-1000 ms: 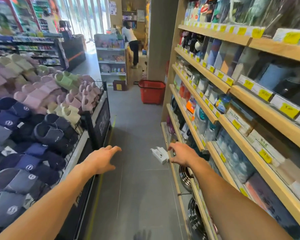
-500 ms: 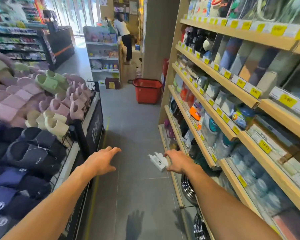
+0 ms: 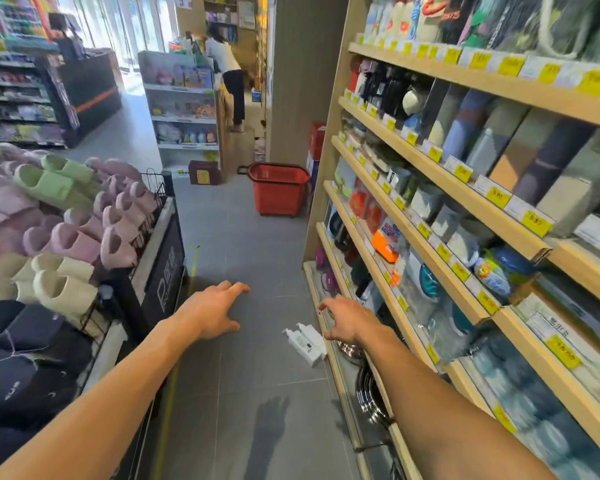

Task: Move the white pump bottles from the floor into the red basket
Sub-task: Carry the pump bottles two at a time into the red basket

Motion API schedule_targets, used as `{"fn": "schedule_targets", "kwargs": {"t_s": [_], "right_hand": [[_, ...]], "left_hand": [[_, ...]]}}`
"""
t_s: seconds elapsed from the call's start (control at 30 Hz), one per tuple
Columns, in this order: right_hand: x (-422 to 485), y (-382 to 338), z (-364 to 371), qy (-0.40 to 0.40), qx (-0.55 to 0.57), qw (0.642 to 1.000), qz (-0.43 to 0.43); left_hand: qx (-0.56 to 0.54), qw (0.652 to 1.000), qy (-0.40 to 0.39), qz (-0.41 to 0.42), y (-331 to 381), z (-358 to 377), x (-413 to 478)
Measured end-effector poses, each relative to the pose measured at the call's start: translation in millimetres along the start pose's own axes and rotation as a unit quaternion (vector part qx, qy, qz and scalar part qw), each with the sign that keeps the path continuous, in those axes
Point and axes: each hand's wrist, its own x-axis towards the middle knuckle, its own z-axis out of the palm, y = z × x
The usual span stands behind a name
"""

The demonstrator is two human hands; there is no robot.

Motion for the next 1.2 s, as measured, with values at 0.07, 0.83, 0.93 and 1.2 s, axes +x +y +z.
{"fn": "schedule_targets", "kwargs": {"t_s": [0.07, 0.83, 0.93, 1.2], "right_hand": [[16.5, 14.9, -8.5, 0.006, 0.006, 1.0, 0.001], [218.4, 73.9, -55.0, -0.043, 0.018, 0.999, 0.004], [247.6, 70.8, -60.9, -0.044, 0.01, 0.999, 0.009], [326.1, 64.6, -80.7, -0.047, 0.02, 0.999, -0.008]], "left_hand": [[0.009, 1.0, -0.004, 0.002, 5.6, -0.9, 24.0], [0.055, 0.997, -0.054, -0.027, -33.7, -20.0, 225.1], [0.057, 0.997, -0.045, -0.034, -54.6, -28.3, 251.6], [0.052, 0.996, -0.07, -0.024, -81.7, -32.7, 329.9]]}}
